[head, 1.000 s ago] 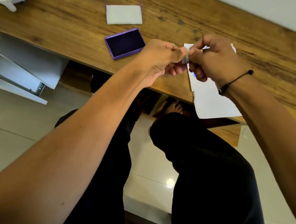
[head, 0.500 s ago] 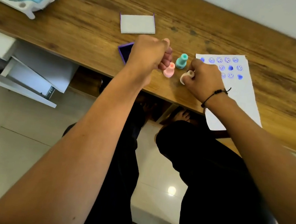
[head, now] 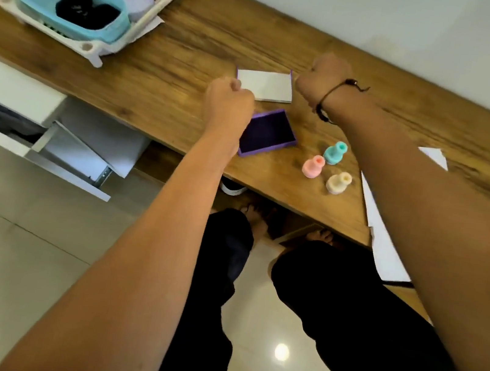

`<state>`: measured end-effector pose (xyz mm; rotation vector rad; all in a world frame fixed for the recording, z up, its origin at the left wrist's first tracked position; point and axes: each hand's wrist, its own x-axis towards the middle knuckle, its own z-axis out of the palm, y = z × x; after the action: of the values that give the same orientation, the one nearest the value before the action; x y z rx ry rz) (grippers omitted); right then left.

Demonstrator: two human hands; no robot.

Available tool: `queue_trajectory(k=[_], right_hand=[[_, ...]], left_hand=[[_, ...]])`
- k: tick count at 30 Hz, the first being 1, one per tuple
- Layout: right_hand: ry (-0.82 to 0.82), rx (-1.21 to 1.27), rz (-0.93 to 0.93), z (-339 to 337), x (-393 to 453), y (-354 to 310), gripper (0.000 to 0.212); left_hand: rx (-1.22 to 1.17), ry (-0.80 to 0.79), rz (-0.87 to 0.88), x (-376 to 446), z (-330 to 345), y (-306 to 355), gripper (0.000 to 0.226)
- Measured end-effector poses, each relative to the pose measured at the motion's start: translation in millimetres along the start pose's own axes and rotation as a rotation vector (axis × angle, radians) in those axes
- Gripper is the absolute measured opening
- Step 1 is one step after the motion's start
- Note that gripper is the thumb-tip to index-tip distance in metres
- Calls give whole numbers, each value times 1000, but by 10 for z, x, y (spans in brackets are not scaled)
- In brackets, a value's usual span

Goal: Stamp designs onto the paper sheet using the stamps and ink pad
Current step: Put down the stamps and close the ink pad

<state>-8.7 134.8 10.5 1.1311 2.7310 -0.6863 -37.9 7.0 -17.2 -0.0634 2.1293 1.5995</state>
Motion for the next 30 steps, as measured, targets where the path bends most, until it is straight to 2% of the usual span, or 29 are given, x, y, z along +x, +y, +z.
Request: queue_trajectory(k=[3, 6, 9, 12, 15, 17, 20, 25, 28, 30], right_hand=[[-102, 30, 99, 151, 254, -75, 20], [-143, 212, 196, 265, 334, -98, 36], [-115, 543, 259, 283, 336, -122, 31], [-124, 876, 304, 215, 278, -129, 10], [-214, 1262, 334, 132, 147, -114, 15], [-288, 1383, 325, 79, 26, -82, 27], [-432, 1367, 263, 16, -168, -34, 38], [-666, 1178, 95, -68, -399, 23, 52], [-669, 1073, 93, -125, -440, 36, 56], [-558, 897, 113, -152, -493, -12, 53]], left_hand=[[84, 8, 27, 188, 67, 55, 37], [108, 32, -35, 321, 142, 68, 42], [54, 78, -72, 402, 148, 46, 39], [69, 99, -39, 457, 130, -28, 28], [60, 70, -21, 453, 94, -44, 14], [42, 30, -28, 427, 55, -29, 12], [19, -39, -36, 318, 6, 16, 12], [8, -145, 53, 164, -9, 54, 31], [12, -235, 49, 117, -75, 79, 31], [6, -228, 12, 150, -150, 66, 28]])
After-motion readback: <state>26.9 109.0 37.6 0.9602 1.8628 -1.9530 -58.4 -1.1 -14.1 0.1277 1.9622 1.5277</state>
